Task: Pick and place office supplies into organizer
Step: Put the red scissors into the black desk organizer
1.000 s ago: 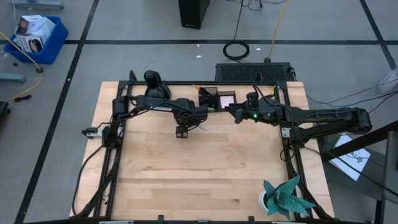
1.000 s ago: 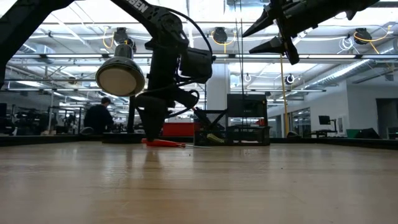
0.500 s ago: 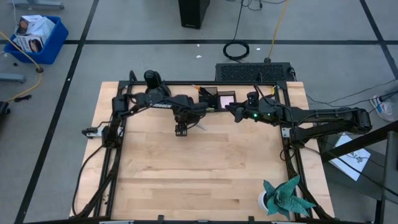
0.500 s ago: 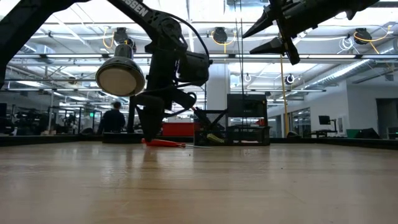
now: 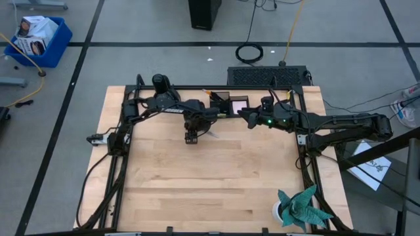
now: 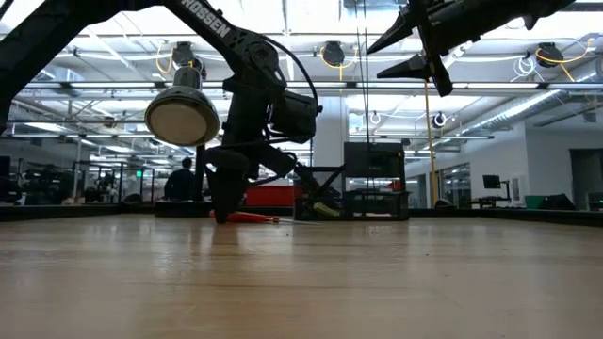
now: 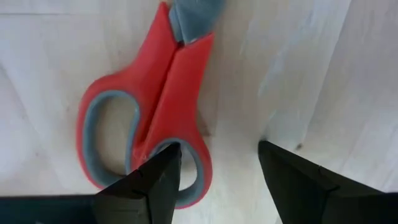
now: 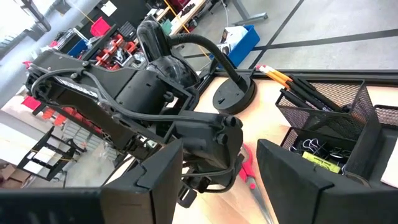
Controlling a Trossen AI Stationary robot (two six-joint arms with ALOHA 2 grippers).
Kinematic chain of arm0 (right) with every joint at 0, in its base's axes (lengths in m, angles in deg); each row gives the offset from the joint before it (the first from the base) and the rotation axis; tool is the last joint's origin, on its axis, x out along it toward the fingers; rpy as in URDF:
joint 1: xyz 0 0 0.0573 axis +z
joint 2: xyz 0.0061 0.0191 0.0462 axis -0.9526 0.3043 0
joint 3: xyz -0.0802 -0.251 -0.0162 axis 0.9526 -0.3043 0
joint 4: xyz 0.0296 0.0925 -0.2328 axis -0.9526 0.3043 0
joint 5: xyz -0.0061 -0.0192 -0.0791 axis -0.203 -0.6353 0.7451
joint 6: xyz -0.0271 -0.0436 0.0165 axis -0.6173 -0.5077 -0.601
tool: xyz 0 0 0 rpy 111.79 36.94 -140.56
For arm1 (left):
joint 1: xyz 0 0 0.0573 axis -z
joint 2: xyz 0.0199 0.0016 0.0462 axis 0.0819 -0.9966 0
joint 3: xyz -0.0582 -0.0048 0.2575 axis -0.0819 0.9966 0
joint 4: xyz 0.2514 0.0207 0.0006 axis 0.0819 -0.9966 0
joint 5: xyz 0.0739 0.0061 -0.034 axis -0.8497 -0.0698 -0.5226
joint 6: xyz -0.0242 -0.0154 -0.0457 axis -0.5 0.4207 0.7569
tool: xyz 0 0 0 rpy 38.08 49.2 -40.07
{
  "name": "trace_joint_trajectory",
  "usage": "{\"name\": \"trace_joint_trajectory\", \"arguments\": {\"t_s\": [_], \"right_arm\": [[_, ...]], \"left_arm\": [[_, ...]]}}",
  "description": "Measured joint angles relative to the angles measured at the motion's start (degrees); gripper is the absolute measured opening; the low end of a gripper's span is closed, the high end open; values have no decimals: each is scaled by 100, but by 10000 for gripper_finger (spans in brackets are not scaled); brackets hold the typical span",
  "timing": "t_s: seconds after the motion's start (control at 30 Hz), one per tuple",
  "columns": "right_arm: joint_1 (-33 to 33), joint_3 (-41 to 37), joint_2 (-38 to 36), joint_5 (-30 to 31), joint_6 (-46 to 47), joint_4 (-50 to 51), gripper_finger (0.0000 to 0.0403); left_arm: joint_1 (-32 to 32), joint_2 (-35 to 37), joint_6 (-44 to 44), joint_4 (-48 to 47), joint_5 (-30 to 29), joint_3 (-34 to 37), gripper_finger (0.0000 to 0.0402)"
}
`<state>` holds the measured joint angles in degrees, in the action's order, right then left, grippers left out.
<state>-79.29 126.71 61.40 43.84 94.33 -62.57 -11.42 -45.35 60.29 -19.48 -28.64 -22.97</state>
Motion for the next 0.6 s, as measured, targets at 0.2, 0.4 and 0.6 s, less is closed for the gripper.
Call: {"name": "trace_joint_trajectory", "arguments": {"t_s": [0.2,0.4,0.6], "right_arm": [[0,0,0,0,-2,20,196],[0,0,0,-2,-2,72,196],[0,0,0,-2,-17,158,196]], "left_arm": [[-4,-9,-83,82,131,4,204],[64,-24,-620,147,132,-18,90],[178,-24,-860,147,17,-26,18]]}}
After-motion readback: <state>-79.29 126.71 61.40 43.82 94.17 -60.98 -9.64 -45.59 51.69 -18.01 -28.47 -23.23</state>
